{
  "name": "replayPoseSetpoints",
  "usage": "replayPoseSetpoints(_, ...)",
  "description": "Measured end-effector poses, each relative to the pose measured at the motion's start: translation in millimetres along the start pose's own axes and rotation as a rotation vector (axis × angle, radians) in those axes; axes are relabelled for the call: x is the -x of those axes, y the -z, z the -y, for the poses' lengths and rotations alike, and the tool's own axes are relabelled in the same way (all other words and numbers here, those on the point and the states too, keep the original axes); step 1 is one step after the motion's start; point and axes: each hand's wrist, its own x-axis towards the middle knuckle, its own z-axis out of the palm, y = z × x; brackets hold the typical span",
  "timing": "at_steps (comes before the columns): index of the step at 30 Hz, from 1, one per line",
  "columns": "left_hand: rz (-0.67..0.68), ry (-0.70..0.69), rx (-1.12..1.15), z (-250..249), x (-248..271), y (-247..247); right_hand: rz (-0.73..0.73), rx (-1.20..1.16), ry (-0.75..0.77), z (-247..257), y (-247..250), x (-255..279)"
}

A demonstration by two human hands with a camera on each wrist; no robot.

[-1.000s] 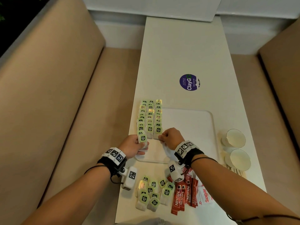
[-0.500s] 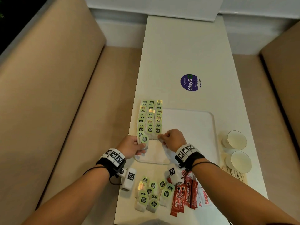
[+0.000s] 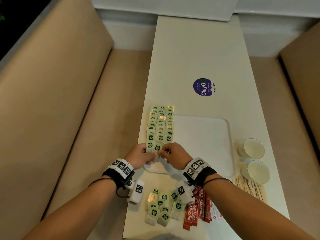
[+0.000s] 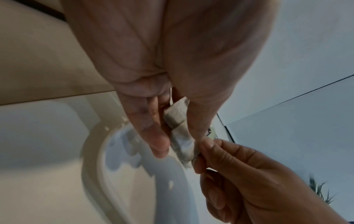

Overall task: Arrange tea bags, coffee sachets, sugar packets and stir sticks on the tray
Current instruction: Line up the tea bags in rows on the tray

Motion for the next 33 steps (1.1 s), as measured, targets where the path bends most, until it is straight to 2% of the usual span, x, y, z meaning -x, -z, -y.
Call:
replayPoseSetpoints(12, -0.146, 0.008, 0.015, 10, -5, 12, 0.008, -0.036, -0.022, 5, -17, -13)
replayPoseSetpoints(15, -0.233, 0.002, -0.046, 14, -7, 21, -0.014, -0.019, -0.073, 9, -18, -19)
replayPoseSetpoints(19, -0.363, 0.042, 0.048, 14, -7, 33, 0.009, -0.069, -0.145, 12, -22, -27)
replayPoseSetpoints(25, -0.319, 0.050, 0.070, 13, -5, 41, -0.008, -0.130, -0.218, 21, -27, -29)
replayPoseSetpoints(33, -0.282, 0.030, -0.007, 12, -3, 33, -0.038, -0.099, -0.225, 17, -25, -29)
